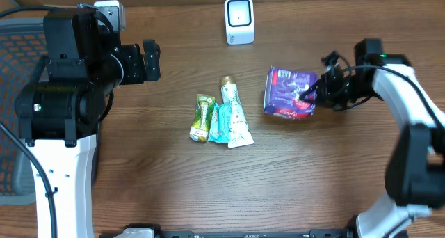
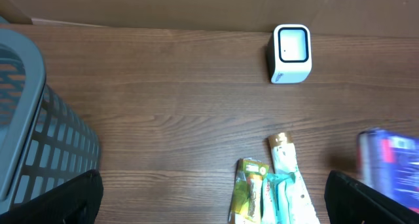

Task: Scan the item barcode
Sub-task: 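Carry the purple bag up toward the white scanner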

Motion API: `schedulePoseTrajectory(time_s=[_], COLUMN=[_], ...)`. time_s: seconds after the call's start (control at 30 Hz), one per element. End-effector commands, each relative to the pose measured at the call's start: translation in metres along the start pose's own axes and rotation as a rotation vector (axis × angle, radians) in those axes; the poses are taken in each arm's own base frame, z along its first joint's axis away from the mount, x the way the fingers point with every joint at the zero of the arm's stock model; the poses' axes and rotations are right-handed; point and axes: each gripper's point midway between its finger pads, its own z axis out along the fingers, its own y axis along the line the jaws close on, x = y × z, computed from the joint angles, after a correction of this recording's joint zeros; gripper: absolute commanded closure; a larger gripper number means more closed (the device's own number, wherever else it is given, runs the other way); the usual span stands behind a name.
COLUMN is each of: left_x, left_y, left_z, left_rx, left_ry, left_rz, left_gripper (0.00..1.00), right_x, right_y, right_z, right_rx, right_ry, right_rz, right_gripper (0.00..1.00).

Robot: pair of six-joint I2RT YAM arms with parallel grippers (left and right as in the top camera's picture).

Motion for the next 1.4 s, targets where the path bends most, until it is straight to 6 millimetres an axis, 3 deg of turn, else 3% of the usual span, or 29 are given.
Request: schedulePoseTrajectory(time_s=[0.0, 0.13, 0.3, 0.57, 0.77, 0.93, 1.07, 1.37], left_x=[-0.002, -0.002, -0.002, -0.002, -0.002, -0.002, -0.002, -0.002], left_y=[0.003, 0.003, 0.003, 0.003, 0.003, 0.003, 0.003, 0.003], left_z=[0.001, 0.001, 0.001, 0.001, 0.001, 0.001, 0.001, 0.001], left_rx=[-0.011, -0.011, -0.011, -0.011, -0.011, -0.011, -0.011, -0.011], left_ry=[-0.003, -0.003, -0.003, -0.003, -0.004, -0.003, -0.003, -0.003], left_rz=[0.01, 0.01, 0.01, 0.01, 0.01, 0.01, 0.01, 0.01], left_gripper=[0.01, 0.01, 0.0, 0.0, 0.0, 0.0, 0.0, 0.0], right_x=[-0.005, 0.01, 0.023, 0.027, 0.011, -0.015, -0.045, -0.142], right_y=[0.067, 0.108, 0.131, 0.136, 0.12, 0.128, 0.13, 0.082], right_z=[-0.045, -0.06, -0.065, -0.06, -0.071, -0.095, -0.094, -0.073], right_rx=[0.025, 0.064, 0.076, 0.069, 0.202, 0.423, 0.616, 1.3], right_ry=[-0.14, -0.191, -0.214, -0.201, -0.271, -0.286, -0.269, -0.539], right_rz=[-0.232, -0.368, -0.374, -0.357, -0.164, -0.139, -0.165, -0.242], right_gripper=[0.96, 0.96, 0.96, 0.96, 0.96, 0.96, 0.96, 0.96])
